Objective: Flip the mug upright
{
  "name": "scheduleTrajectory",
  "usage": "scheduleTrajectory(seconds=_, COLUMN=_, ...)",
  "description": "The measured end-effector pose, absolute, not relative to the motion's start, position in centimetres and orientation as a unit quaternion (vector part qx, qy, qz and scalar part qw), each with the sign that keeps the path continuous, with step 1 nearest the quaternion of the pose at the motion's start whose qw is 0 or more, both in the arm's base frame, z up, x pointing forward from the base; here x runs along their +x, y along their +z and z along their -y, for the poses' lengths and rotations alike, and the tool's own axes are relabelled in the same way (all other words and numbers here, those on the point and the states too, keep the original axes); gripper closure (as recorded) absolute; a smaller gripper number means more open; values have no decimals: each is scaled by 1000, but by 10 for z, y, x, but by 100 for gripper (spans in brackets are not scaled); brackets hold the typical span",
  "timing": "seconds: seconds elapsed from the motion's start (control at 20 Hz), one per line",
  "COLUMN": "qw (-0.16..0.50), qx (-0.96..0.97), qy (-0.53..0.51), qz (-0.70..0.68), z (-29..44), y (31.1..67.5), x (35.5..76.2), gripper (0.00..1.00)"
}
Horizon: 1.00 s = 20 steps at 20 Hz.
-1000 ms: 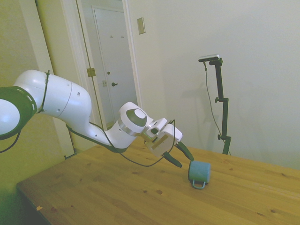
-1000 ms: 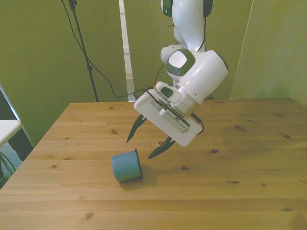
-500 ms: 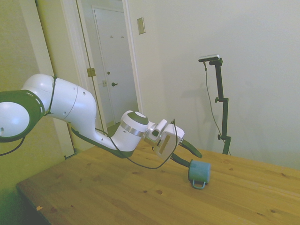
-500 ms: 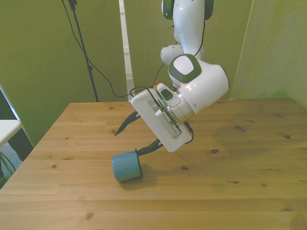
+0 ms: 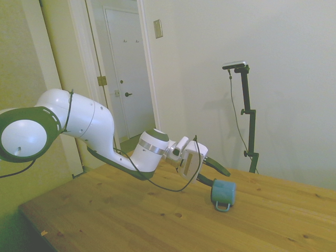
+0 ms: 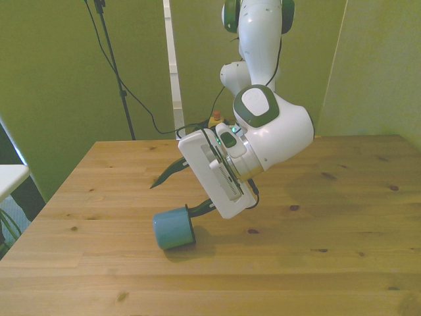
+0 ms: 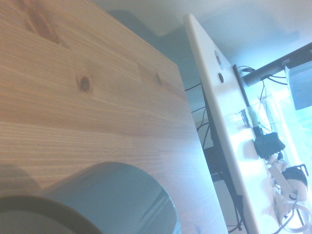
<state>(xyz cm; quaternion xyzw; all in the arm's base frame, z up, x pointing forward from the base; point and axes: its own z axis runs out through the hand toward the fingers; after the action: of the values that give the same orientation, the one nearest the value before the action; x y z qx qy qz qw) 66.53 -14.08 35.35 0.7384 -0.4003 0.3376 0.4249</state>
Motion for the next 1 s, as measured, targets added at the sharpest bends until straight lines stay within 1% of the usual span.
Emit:
scheduleTrajectory(seconds=0.1, qw=428, qx=736, qy=337, qz=402, z=145, y=352, x=665, gripper=0)
scheduleTrajectory(seconds=0.15, qw=429, qx=735, qy=338, qz=402, z=147, y=351, x=665, gripper=100)
scheduleTrajectory(seconds=1.0, qw=431, qx=731, qy=338, qz=407, z=152, y=347, x=666, gripper=100)
